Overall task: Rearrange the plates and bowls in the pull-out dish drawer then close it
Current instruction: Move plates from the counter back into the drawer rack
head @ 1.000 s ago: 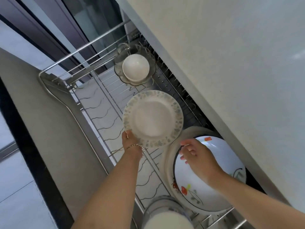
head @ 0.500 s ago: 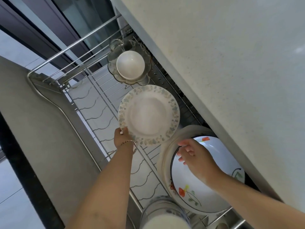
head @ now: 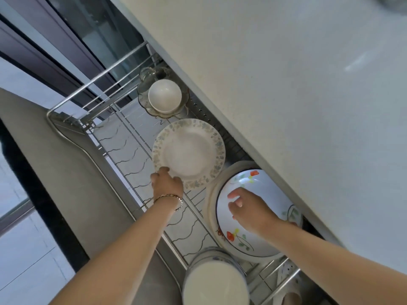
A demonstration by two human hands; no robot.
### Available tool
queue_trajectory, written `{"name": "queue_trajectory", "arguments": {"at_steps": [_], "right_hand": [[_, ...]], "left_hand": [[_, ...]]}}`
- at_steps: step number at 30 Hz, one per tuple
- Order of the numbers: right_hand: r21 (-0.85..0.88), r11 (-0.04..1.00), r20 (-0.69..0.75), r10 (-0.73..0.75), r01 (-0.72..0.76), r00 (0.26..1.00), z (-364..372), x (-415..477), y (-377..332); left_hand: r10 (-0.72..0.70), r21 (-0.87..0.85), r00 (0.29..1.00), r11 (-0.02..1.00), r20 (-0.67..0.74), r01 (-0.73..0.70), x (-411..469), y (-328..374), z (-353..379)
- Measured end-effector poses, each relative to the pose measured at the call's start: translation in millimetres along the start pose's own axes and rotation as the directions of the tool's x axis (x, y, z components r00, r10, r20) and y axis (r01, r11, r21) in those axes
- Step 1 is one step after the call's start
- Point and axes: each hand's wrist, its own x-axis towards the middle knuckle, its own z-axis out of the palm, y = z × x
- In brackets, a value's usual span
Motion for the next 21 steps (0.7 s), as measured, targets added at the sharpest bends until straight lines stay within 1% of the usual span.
{"name": "queue_trajectory", "arguments": {"at_steps": [2,3,7,8,10,12,15,17,19,21], "right_hand": [[-0.035,0.999,0.009,-0.022,0.023,1.000,-6,-19,-5],[-0.042,0.998,0.008,-0.048,0.048,0.999,-10,-31,-6],[-0.104,0.982,0.020,-0.159,0.160,0.987,-28,-84,-9],[-0.133,0.974,0.026,-0.181,0.183,0.983,-34,-98,-7],[-0.176,0.961,0.021,-0.211,0.211,0.977,-53,-127,2],[-0.195,0.956,-0.026,-0.228,0.219,0.973,-78,-155,19],[-0.200,0.964,-0.108,-0.199,0.175,0.974,-124,-198,63],[-0.180,0.976,-0.153,-0.155,0.127,0.976,-156,-224,102],[-0.126,0.989,-0.212,-0.099,0.073,0.972,-186,-251,148],[-0.042,0.999,-0.284,-0.030,0.019,0.958,-211,-276,197]], "left_hand": [[0.180,0.035,0.983,0.983,0.028,-0.181,-23,13,-13],[0.230,0.038,0.972,0.972,0.037,-0.231,-37,21,-19],[0.292,-0.064,0.954,0.956,0.075,-0.287,-102,53,-44],[0.317,-0.059,0.945,0.948,0.074,-0.313,-121,61,-48],[0.385,0.004,0.919,0.922,0.088,-0.387,-161,80,-52],[0.440,0.074,0.885,0.888,0.153,-0.454,-201,100,-48],[0.456,0.191,0.829,0.827,0.324,-0.529,-261,130,-23],[0.471,0.272,0.773,0.748,0.424,-0.605,-302,151,2],[0.490,0.290,0.711,0.680,0.504,-0.673,-348,172,34],[0.511,0.269,0.639,0.620,0.574,-0.737,-392,191,71]]}}
